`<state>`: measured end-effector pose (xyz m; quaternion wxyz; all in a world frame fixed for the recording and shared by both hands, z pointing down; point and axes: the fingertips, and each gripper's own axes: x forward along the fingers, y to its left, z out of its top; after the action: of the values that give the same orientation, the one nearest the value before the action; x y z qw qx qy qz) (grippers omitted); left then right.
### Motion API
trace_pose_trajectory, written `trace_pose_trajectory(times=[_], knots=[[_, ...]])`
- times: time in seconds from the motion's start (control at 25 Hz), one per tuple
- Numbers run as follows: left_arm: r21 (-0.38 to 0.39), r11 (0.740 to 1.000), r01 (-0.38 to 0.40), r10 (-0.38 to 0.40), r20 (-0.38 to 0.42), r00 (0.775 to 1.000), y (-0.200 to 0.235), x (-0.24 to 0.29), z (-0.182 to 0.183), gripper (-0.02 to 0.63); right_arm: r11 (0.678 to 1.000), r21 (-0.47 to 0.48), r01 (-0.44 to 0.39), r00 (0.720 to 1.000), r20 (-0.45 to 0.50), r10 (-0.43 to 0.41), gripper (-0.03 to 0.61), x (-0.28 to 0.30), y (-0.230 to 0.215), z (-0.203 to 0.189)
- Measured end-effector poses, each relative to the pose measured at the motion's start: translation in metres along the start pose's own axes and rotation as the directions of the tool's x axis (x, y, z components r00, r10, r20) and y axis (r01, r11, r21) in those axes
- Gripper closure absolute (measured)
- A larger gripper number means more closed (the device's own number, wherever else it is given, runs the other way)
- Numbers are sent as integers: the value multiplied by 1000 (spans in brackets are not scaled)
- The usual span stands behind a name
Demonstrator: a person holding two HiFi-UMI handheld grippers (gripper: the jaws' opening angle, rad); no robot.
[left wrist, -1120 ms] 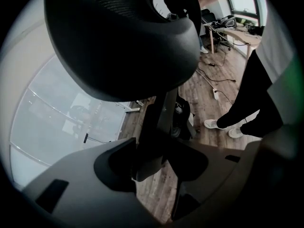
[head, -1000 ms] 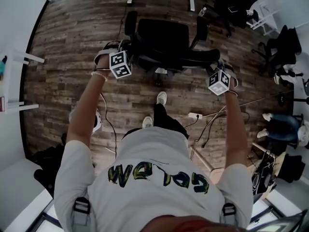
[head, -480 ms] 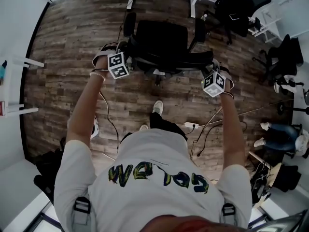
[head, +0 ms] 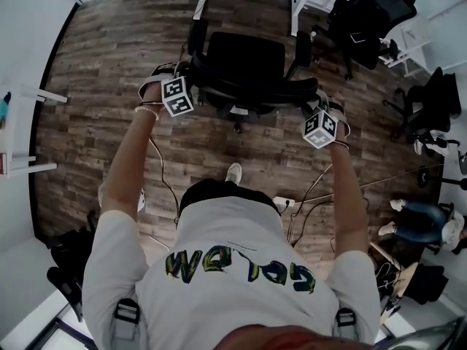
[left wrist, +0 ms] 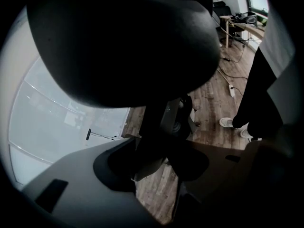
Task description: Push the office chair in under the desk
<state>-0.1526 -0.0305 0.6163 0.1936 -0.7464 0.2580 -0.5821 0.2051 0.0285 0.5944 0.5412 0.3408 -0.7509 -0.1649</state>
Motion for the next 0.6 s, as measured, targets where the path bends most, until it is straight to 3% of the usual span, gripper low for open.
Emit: trace_pose_trajectory(times=[0.6], knots=[[-16,1000,-8,8,-15,1000,68,59,12,399,1000,-8,7,1000,-12,-7,376,61,-67,-1]])
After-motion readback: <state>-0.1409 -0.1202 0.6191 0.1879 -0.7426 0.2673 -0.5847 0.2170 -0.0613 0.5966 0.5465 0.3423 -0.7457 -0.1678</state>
